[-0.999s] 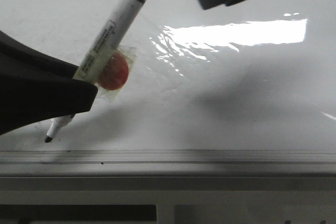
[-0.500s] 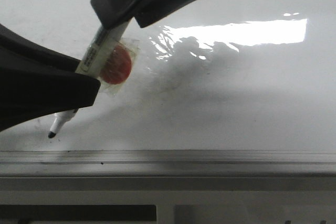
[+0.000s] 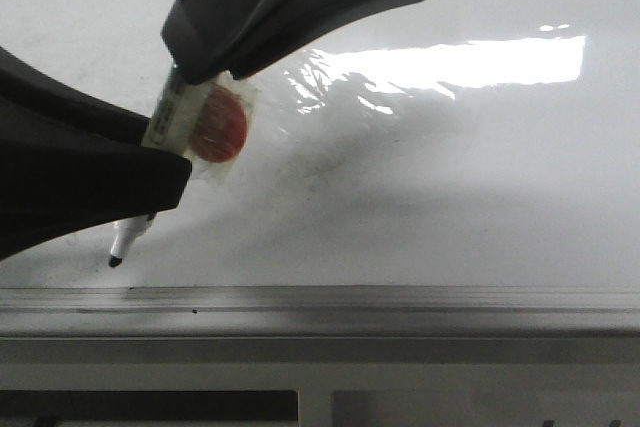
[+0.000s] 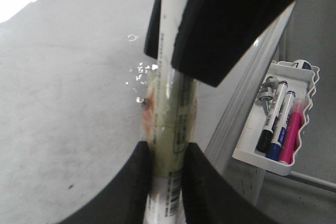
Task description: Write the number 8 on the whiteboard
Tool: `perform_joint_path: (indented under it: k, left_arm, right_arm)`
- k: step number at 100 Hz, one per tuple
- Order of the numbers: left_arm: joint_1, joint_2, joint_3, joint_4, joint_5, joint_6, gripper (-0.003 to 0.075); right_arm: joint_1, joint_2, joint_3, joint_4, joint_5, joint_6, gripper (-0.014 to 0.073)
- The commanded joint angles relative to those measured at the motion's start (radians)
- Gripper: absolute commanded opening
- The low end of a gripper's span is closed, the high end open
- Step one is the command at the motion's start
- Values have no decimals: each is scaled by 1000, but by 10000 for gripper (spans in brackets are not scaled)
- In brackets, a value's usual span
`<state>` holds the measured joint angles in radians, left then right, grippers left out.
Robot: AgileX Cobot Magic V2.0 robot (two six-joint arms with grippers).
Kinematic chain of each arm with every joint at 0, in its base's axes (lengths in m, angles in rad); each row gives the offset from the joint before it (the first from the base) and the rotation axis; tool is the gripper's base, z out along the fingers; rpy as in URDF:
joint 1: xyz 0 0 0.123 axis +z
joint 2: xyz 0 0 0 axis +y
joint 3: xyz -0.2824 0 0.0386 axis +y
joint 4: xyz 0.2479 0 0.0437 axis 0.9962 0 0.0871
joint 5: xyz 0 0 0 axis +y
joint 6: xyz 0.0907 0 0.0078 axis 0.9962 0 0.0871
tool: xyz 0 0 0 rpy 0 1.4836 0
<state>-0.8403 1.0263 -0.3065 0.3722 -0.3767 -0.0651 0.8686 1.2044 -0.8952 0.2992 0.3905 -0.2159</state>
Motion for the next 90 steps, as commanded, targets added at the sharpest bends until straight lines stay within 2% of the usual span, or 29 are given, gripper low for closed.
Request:
perform_joint_path:
  k: [1, 13, 25, 43, 62, 90]
  left_arm:
    - [-9, -9, -29, -13, -81, -5, 179]
    - [-9, -9, -29, -21, -81, -5, 247]
    - [-9, -25, -29, -24, -75, -5, 251]
    - [-7, -156, -29, -120, -29, -5, 251]
    - [14, -296, -29, -169, 74, -5, 251]
    - [36, -333, -29, -173, 78, -5, 251]
  right_arm:
    - [-3, -17, -35, 2, -78, -7, -71]
    - [-3, -17, -35, 2, -93, -7, -71]
    - [-3, -21, -35, 2, -77, -7, -71]
    - [-16, -76, -47, 2, -65, -5, -71]
    - [-120, -102, -131, 2, 35, 31, -71]
    - [-259, -79, -224, -20, 113, 33, -51]
